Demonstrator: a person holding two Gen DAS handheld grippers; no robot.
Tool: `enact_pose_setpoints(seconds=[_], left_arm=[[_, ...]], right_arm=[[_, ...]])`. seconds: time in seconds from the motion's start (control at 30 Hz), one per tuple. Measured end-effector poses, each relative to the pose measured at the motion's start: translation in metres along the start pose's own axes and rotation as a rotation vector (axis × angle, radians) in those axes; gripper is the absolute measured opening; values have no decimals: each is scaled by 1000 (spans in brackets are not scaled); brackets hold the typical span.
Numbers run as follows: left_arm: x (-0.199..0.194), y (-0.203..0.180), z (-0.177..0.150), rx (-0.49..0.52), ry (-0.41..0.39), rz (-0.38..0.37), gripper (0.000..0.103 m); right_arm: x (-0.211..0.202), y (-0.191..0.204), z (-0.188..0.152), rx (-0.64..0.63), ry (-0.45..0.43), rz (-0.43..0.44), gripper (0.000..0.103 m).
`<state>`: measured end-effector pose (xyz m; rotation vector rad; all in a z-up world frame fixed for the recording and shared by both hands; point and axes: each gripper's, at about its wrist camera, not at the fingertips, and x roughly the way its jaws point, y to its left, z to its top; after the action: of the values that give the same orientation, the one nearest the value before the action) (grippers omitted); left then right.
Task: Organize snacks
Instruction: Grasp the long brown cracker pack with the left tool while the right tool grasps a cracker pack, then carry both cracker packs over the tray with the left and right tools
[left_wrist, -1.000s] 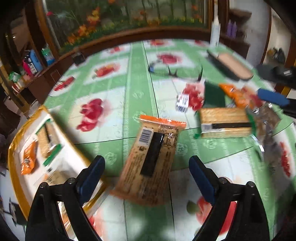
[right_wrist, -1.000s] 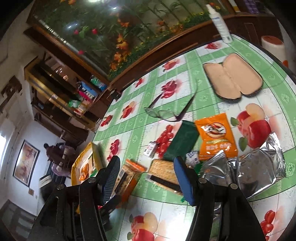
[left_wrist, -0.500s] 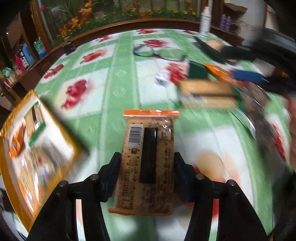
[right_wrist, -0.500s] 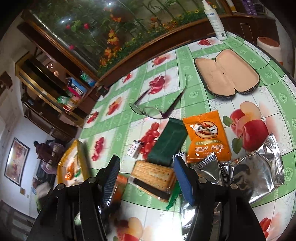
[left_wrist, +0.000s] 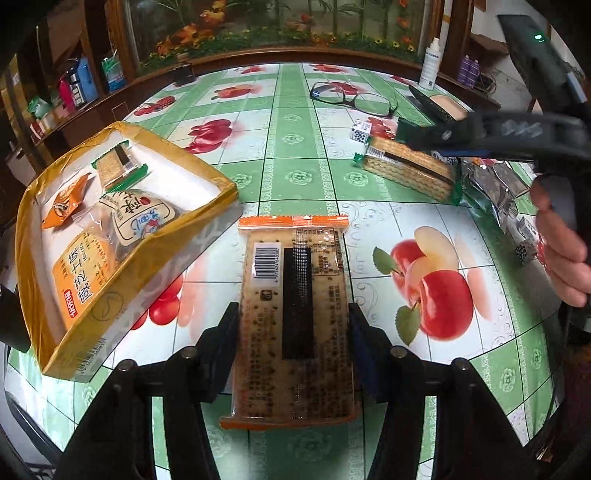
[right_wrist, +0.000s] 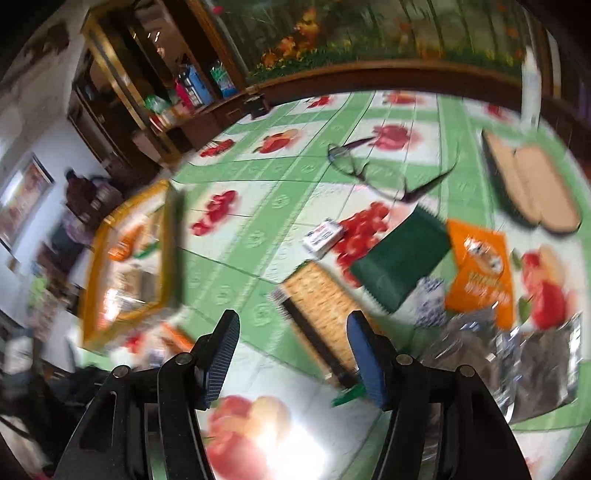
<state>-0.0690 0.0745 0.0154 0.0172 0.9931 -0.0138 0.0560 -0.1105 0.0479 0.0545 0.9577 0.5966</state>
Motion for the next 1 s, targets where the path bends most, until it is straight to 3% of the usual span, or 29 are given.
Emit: enact_pose_setpoints(seconds=[0.13, 0.17, 0.27, 0.37, 0.47, 0.6, 0.63, 0.67, 0.77, 1.0], left_arm=[[-1, -1, -3, -3, -9, 6, 55], [-1, -1, -3, -4, -10, 5, 55], [0, 0, -3, -6, -12, 5, 55], [-1, -1, -3, -8, -10, 7, 56], [0, -1, -2, -13, -11, 11, 56], [2, -2, -1, -22, -21, 20, 57], [2, -1, -1, -30, -25, 22, 56], [2, -1, -1, -36, -27, 24, 55], [0, 2, -1, -59, -39, 0, 54], [-6, 4, 2, -79, -67, 0, 54]], right_arm=[[17, -5, 4, -45, -16, -155, 65], [22, -10, 6, -24, -11, -154, 65], [31, -23, 6, 61, 66, -13, 65], [22, -9, 1, 3, 107, 85, 65], [17, 6, -4, -51, 79, 21, 65], [32, 16, -11, -100, 107, -63, 65], [33, 20, -15, -117, 105, -82, 53], [34, 25, -17, -136, 100, -103, 50], [35, 33, -20, -168, 83, -162, 49], [13, 32, -14, -103, 2, -81, 50]])
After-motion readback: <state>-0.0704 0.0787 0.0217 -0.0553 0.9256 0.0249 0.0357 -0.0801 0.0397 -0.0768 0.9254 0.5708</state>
